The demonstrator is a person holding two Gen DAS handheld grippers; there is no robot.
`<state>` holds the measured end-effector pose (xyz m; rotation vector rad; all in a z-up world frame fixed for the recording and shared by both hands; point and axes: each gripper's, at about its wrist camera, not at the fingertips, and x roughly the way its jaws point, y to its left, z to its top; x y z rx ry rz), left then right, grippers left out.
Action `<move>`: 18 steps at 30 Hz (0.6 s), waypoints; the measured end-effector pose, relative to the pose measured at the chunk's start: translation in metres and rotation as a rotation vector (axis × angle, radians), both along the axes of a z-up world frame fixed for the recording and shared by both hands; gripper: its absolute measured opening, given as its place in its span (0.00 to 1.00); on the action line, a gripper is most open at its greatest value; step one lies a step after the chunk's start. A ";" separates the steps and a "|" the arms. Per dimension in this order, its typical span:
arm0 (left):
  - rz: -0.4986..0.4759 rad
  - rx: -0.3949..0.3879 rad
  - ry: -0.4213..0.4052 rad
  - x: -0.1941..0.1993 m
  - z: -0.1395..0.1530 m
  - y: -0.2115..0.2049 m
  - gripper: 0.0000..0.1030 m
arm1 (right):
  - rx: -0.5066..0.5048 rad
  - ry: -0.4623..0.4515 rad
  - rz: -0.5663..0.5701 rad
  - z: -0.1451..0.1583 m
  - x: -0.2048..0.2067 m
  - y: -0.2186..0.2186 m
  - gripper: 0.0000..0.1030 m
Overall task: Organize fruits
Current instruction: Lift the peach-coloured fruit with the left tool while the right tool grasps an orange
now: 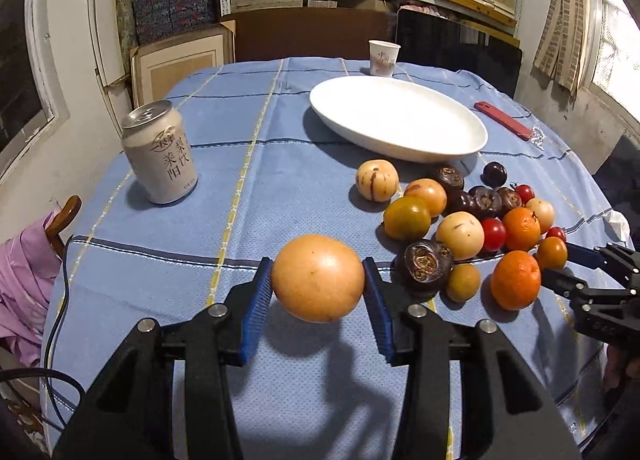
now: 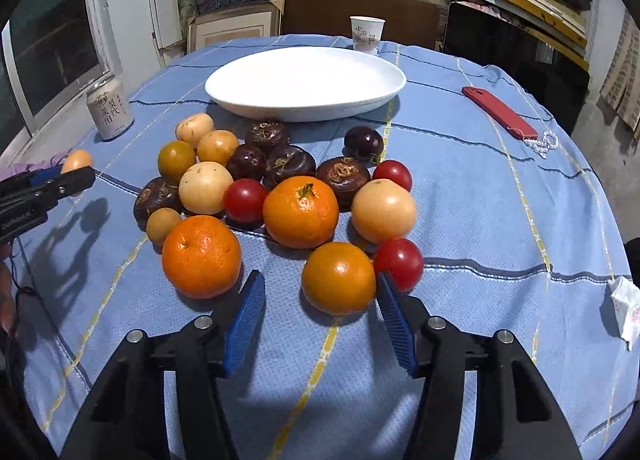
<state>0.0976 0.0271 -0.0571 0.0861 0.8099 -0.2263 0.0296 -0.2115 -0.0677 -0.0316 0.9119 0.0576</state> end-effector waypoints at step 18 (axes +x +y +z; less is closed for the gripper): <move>-0.022 -0.007 -0.053 -0.020 0.025 0.005 0.43 | 0.103 -0.140 -0.011 0.046 -0.029 -0.016 0.38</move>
